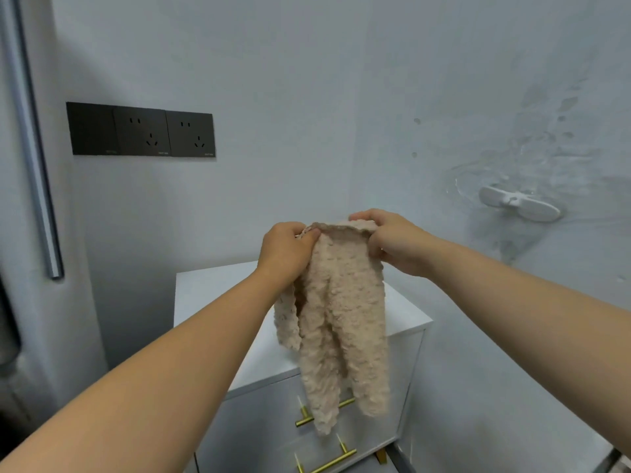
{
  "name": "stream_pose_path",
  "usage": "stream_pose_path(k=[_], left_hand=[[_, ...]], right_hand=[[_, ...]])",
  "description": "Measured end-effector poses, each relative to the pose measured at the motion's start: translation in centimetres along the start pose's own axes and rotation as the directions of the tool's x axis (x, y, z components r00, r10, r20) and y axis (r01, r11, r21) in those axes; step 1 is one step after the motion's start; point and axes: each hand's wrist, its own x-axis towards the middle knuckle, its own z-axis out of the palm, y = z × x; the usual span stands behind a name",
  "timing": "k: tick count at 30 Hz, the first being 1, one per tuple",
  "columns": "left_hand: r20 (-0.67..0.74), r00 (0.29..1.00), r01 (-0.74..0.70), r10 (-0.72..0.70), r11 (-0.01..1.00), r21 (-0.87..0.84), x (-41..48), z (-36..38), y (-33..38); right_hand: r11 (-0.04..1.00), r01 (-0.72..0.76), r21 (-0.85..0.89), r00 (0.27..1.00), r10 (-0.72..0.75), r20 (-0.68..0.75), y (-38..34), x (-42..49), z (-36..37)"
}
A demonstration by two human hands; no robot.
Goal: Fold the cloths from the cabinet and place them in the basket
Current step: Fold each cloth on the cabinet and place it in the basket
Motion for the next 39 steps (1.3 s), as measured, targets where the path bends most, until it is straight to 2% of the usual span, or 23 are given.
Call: stream_pose_path(k=[3,5,6,8,9,10,11,13,16,18,21,22,25,27,28,29,30,32,33,35,39], left_hand=[[0.126,0.992,0.007,-0.007,1.000,0.000,-0.4,0.0,0.5],[0.327,0.943,0.062,-0.066,0.998,0.025,-0.5,-0.6,0.4],[0.455,0.884,0.078,-0.104,0.994,0.074,-0.5,-1.0,0.3],[0.676,0.708,0.094,-0.206,0.976,0.199,-0.6,-2.1,-0.4],[0.733,0.629,0.104,-0.258,0.963,0.250,-0.6,-2.6,-0.7],[0.755,0.583,0.113,-0.301,0.950,0.291,-0.6,-3.0,-1.3],[0.751,0.573,0.119,-0.328,0.940,0.320,-0.5,-3.3,-1.8],[0.711,0.595,0.149,-0.376,0.920,0.362,-0.3,-3.6,-2.8],[0.650,0.625,0.186,-0.432,0.891,0.413,0.3,-4.0,-4.4],[0.623,0.644,0.237,-0.444,0.890,0.389,0.9,-4.3,-5.2],[0.596,0.662,0.249,-0.454,0.884,0.396,1.7,-4.9,-5.5],[0.571,0.692,0.212,-0.441,0.881,0.423,2.1,-5.0,-5.7],[0.348,0.902,0.080,-0.254,0.893,0.443,3.4,-4.8,-6.4],[0.154,0.974,0.090,-0.164,0.911,0.403,4.6,-4.5,-7.1],[0.102,0.981,0.108,-0.165,0.902,0.418,5.2,-4.5,-7.6],[0.090,0.977,0.131,-0.193,0.877,0.463,5.6,-4.4,-8.0],[0.099,0.968,0.144,-0.229,0.837,0.528,5.9,-4.2,-8.5],[0.096,0.960,0.144,-0.263,0.759,0.635,6.4,-3.6,-9.8],[0.084,0.961,0.145,-0.263,0.739,0.658,6.8,-3.3,-10.5],[0.050,0.965,0.161,-0.258,0.732,0.662,7.6,-3.0,-11.3],[-0.072,0.959,0.266,-0.275,0.780,0.566,10.7,-3.3,-12.2]], right_hand=[[0.998,-0.041,0.041,0.991,0.036,0.129,1.0,-0.3,-0.2],[0.991,-0.087,0.102,0.982,0.068,0.178,1.4,-0.6,-0.5],[0.987,-0.120,0.107,0.970,0.094,0.224,1.7,-0.7,-0.9],[0.978,-0.194,0.080,0.933,0.158,0.324,2.2,-0.8,-1.6],[0.972,-0.228,0.060,0.910,0.191,0.368,2.5,-0.8,-2.0],[0.965,-0.259,0.049,0.885,0.216,0.413,2.8,-0.8,-2.2],[0.964,-0.260,0.048,0.870,0.212,0.446,3.1,-0.8,-2.5],[0.957,-0.276,0.087,0.847,0.199,0.492,4.0,-0.3,-3.0],[0.943,-0.276,0.187,0.850,0.149,0.505,4.7,0.3,-3.4],[0.925,-0.291,0.245,0.843,0.128,0.522,4.5,0.3,-3.7],[0.918,-0.311,0.244,0.807,0.120,0.579,4.8,1.1,-4.3],[0.917,-0.322,0.237,0.808,0.136,0.573,4.9,1.4,-4.4],[0.908,-0.316,0.276,0.867,0.159,0.472,5.4,2.8,-4.3],[0.908,-0.280,0.311,0.938,0.190,0.290,5.6,4.0,-3.9],[0.930,-0.249,0.270,0.963,0.210,0.166,5.7,4.8,-3.7],[0.968,-0.215,0.133,0.977,0.213,0.029,6.0,5.7,-3.6],[0.980,-0.182,-0.075,0.980,0.175,-0.091,6.4,6.4,-3.3],[0.869,-0.160,-0.469,0.976,0.068,-0.206,7.3,8.0,-2.6],[0.812,-0.156,-0.563,0.973,0.027,-0.230,7.7,8.8,-2.2],[0.767,-0.162,-0.621,0.968,0.002,-0.250,8.2,10.0,-1.5],[0.792,-0.141,-0.594,0.933,-0.093,-0.347,7.9,12.6,-0.8]])
